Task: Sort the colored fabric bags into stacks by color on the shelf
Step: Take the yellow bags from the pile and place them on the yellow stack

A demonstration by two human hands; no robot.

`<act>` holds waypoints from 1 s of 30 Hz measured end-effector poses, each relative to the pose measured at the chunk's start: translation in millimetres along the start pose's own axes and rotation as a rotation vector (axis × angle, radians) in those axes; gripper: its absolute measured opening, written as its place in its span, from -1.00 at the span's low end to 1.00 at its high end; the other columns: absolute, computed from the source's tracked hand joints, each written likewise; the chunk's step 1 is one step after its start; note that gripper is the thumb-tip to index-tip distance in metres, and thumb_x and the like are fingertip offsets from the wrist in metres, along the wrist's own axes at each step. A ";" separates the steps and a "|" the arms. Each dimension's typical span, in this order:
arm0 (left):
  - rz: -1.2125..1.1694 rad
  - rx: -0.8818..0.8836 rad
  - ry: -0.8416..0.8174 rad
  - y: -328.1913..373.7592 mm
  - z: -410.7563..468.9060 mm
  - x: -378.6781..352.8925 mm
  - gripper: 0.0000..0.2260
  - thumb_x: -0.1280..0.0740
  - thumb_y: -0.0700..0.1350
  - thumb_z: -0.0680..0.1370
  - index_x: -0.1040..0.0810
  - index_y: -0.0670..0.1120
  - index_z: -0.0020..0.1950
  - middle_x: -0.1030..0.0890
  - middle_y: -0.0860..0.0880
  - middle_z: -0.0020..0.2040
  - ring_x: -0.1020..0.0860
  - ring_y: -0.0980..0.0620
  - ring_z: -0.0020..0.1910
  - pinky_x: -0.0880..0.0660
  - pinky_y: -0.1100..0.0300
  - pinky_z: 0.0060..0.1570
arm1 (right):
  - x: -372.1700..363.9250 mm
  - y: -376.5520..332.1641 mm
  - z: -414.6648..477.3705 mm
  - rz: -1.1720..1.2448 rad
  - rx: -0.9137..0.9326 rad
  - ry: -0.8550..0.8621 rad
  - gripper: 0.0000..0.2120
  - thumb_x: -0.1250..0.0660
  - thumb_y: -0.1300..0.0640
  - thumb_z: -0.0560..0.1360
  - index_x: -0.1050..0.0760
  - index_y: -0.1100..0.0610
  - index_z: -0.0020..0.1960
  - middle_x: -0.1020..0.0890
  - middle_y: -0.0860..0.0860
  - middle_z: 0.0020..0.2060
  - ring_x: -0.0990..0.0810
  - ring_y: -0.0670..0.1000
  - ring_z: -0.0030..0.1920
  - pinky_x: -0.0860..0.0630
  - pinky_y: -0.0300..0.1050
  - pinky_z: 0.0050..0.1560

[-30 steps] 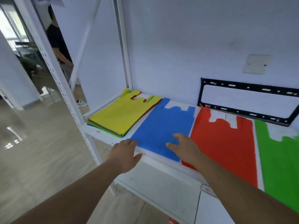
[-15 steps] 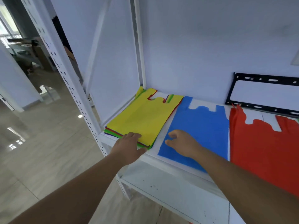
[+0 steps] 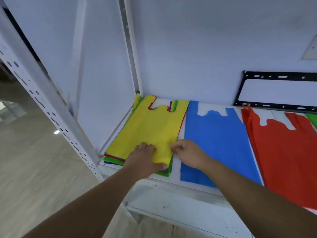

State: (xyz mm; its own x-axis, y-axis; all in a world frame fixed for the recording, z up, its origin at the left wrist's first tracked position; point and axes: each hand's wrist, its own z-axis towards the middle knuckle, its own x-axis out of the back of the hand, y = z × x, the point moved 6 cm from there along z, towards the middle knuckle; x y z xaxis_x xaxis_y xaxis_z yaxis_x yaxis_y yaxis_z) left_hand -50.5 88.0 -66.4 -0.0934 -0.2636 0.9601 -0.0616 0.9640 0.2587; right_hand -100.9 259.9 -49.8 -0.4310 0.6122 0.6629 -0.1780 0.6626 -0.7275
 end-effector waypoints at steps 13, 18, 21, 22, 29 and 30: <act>-0.436 -0.194 -0.041 -41.4 32.8 22.1 -0.71 -0.40 0.16 0.50 -0.46 -0.01 -0.22 -0.45 0.04 -0.37 -0.42 0.08 -0.37 -0.27 0.14 -0.39 | -20.3 -10.5 -19.3 0.455 -0.302 0.311 -0.80 -0.22 0.18 0.58 -0.58 0.25 0.03 -0.69 0.15 -0.17 -0.58 0.00 -0.31 -0.48 -0.10 -0.26; -0.438 -0.233 -0.046 -43.9 35.4 25.9 -0.60 -0.35 0.21 0.51 -0.36 -0.05 -0.31 -0.32 0.04 -0.44 -0.32 0.07 -0.42 -0.21 0.11 -0.40 | -42.9 -17.4 -14.2 0.853 -0.457 0.182 -0.57 -0.29 -0.05 0.57 -0.48 0.33 0.16 -0.70 0.26 -0.04 -0.72 0.13 -0.11 -0.65 -0.05 -0.11; -0.490 -0.290 -0.083 -34.3 26.2 28.6 -0.63 -0.32 0.27 0.51 -0.53 -0.04 -0.20 -0.49 0.11 -0.36 -0.45 0.16 -0.35 -0.34 0.18 -0.31 | -58.9 -21.0 -5.6 1.117 -0.552 0.007 -0.38 -0.29 -0.27 0.50 -0.48 0.28 0.21 -0.68 0.27 0.04 -0.70 0.20 0.03 -0.62 0.10 0.09; -0.531 -0.302 -0.087 -30.9 21.5 29.4 -0.65 -0.30 0.27 0.52 -0.59 -0.01 -0.13 -0.58 0.14 -0.27 -0.51 0.21 -0.27 -0.40 0.22 -0.24 | -62.0 -23.1 -1.0 1.175 -0.536 -0.029 -0.42 -0.28 -0.25 0.51 -0.51 0.24 0.23 -0.68 0.24 0.07 -0.69 0.20 0.07 -0.60 0.14 0.14; -0.682 -0.412 -0.164 -8.9 -15.0 27.9 -0.45 -0.09 0.34 0.57 -0.67 -0.05 -0.09 -0.72 0.02 -0.15 -0.66 0.13 -0.13 -0.58 0.14 -0.02 | -58.7 -24.4 15.5 1.093 -0.564 0.267 -0.87 -0.19 0.34 0.58 -0.51 0.25 -0.06 -0.62 0.16 -0.21 -0.60 0.08 -0.27 -0.61 -0.09 -0.36; -0.642 -0.404 -0.143 -13.9 -16.5 26.1 -0.40 -0.02 0.39 0.55 -0.67 -0.02 -0.05 -0.70 0.06 -0.10 -0.63 0.16 -0.08 -0.54 0.17 0.03 | -56.5 -24.6 16.2 1.172 -0.553 0.277 -0.88 -0.19 0.34 0.59 -0.51 0.27 0.01 -0.64 0.18 -0.13 -0.63 0.10 -0.21 -0.63 -0.08 -0.37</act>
State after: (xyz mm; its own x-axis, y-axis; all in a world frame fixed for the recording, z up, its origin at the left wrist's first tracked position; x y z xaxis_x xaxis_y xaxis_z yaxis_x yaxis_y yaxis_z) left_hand -35.7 68.3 -43.2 -0.2911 -0.7511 0.5926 0.2180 0.5510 0.8055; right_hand -86.6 202.0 -72.2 0.1235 0.9623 -0.2422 0.5831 -0.2679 -0.7669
